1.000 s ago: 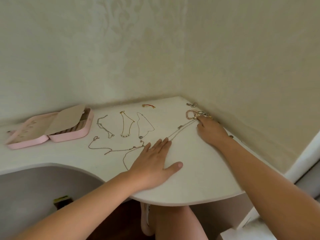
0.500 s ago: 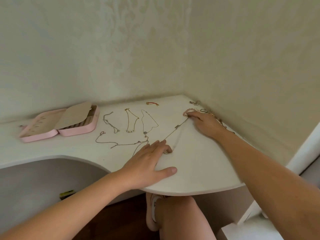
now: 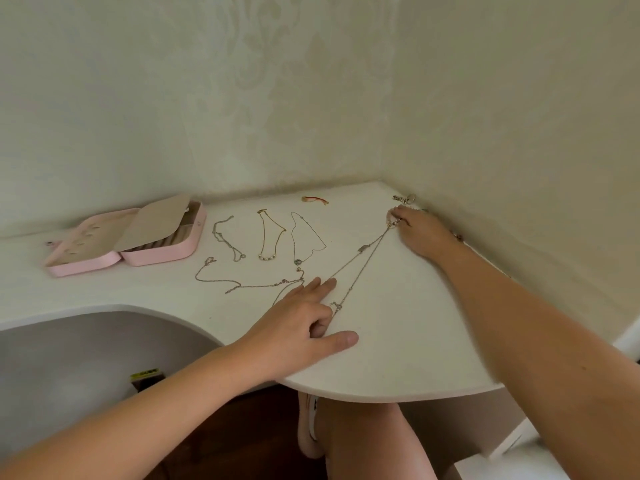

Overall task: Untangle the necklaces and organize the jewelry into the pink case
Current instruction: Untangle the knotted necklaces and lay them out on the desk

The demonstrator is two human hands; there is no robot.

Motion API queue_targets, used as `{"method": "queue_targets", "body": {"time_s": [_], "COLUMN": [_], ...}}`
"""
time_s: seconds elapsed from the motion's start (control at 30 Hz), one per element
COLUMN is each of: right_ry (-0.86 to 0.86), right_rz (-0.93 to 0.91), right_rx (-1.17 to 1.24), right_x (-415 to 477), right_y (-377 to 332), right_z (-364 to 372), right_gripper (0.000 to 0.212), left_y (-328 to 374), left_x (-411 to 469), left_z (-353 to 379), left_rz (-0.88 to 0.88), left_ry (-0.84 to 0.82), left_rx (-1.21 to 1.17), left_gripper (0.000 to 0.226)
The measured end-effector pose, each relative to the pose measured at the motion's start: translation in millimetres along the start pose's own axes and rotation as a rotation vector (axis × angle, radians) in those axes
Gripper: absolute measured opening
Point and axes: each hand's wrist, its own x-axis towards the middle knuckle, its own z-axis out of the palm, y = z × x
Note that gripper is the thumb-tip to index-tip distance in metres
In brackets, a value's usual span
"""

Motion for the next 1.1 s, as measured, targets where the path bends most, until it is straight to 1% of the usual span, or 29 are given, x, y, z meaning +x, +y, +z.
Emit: {"method": "queue_targets", "body": {"time_s": [0.13,0.2,0.3,0.37,0.4,0.47,0.53,0.6,0.63,0.67,0.73,0.77,0.83,0.9,1.0,1.1], "right_ry": [0.108,0.12,0.104,0.092,0.093,0.1,0.091,0.058,0.041,0.038,0.039,0.032,-0.014,-0.097,-0.235,-0.343], "right_rz": [0.012,-0.004,-0.02,-0.02,-0.018,-0.003,0.018,0.038,0.057,0.07,0.093,0.096,0.094,0.072,0.076,0.105], "right_rx": [-0.004,-0.007,-0.028,-0.005,0.017,0.049,0.029,0.003,0.006,0.018,0.036,0.041,0.044,0.035,-0.002,-0.134], "right_x": [8.9,10.4,11.7,10.0,9.4,8.9,6.9,6.9,7.5,8.1,10.2,10.1,9.0,5.6,-0.6,-6.8], "right_y": [7.0,8.5,10.4,9.7,9.8,9.9,7.9,8.2,8.1,8.0,7.9,6.9,6.9,7.5,4.8,-1.0], "right_z": [0.9,-1.3,-3.2,-2.2,-2.9,-5.3,-10.3,-13.6,-14.3,-14.6,-13.7,-14.1,-15.8,-18.1,-24.6,-33.3], "right_gripper": [0.019,0.012,0.011,0.012,0.012,0.013,0.025,0.042,0.044,0.041,0.019,0.017,0.025,0.03,0.056,0.088], "left_y": [-2.8,0.4,14.8,25.7,30.1,37.7,40.7,37.8,33.8,28.7,19.0,15.3,12.3,12.6,11.2,8.7], "left_x": [3.0,11.4,45.6,76.7,94.9,127.6,148.8,158.3,161.0,163.6,167.9,169.9,174.3,178.2,180.2,179.4], "left_z": [-6.2,-13.4,-24.2,-26.5,-24.3,-11.8,7.9,23.2,26.5,26.6,22.4,20.3,17.6,18.1,18.8,18.3], "left_rz": [-0.021,-0.077,-0.148,-0.145,-0.132,-0.108,-0.108,-0.095,-0.085,-0.078,-0.076,-0.081,-0.111,-0.134,-0.151,-0.15], "left_ry": [-0.041,-0.016,0.12,0.215,0.241,0.242,0.194,0.166,0.192,0.243,0.357,0.396,0.419,0.407,0.417,0.414], "left_rx": [-0.025,-0.093,-0.139,-0.149,-0.14,-0.081,0.007,0.105,0.134,0.148,0.166,0.163,0.127,0.147,0.15,0.035], "left_gripper": [0.053,0.048,0.032,0.018,0.015,0.035,0.049,0.047,0.043,0.039,0.031,0.027,0.021,0.021,0.025,0.029]}}
